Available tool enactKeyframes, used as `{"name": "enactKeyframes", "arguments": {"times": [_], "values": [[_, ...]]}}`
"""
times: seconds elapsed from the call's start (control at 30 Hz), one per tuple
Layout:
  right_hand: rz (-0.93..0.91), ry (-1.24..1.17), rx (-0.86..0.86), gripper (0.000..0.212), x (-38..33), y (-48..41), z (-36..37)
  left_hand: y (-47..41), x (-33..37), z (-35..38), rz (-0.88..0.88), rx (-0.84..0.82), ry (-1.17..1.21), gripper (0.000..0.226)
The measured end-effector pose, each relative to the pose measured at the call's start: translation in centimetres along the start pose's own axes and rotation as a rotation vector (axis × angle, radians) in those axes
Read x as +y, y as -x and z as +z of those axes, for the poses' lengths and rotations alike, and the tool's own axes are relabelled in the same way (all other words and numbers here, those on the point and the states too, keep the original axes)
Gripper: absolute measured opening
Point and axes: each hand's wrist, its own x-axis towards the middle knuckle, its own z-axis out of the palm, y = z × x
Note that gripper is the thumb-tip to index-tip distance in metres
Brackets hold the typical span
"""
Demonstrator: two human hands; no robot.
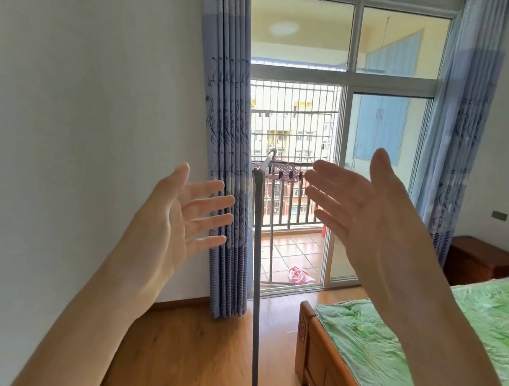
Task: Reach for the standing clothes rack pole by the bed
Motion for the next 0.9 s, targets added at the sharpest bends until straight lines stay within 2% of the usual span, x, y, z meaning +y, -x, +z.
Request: {"name": "enactKeyframes", "arguments": {"times": [0.27,0.57,0.67,0.8,0.9], "values": [[-0.019,-0.008,-0.004,0.071,6.8,-10.5,-2.0,-10.3,-5.0,-1.0,-0.068,-0.012,-0.031,0.073],[-0.056,0.029,-0.030,0.055,10.8,-23.2,-4.3,-21.9,-6.9,-1.3,-0.062,-0.032,-0.087,0.074],[-0.076,0.049,-0.057,0.062,11.9,-26.4,-4.4,-25.3,-7.7,-2.1,-0.061,-0.042,-0.093,0.072],[-0.096,0.061,-0.032,0.050,14.2,-31.0,-3.8,-29.7,-9.2,-3.7,-0.056,-0.076,-0.131,0.069],[-0.121,0.081,-0.024,0.057,16.5,-34.1,-2.7,-32.8,-10.2,-5.9,-0.044,-0.107,-0.126,0.066]]}}
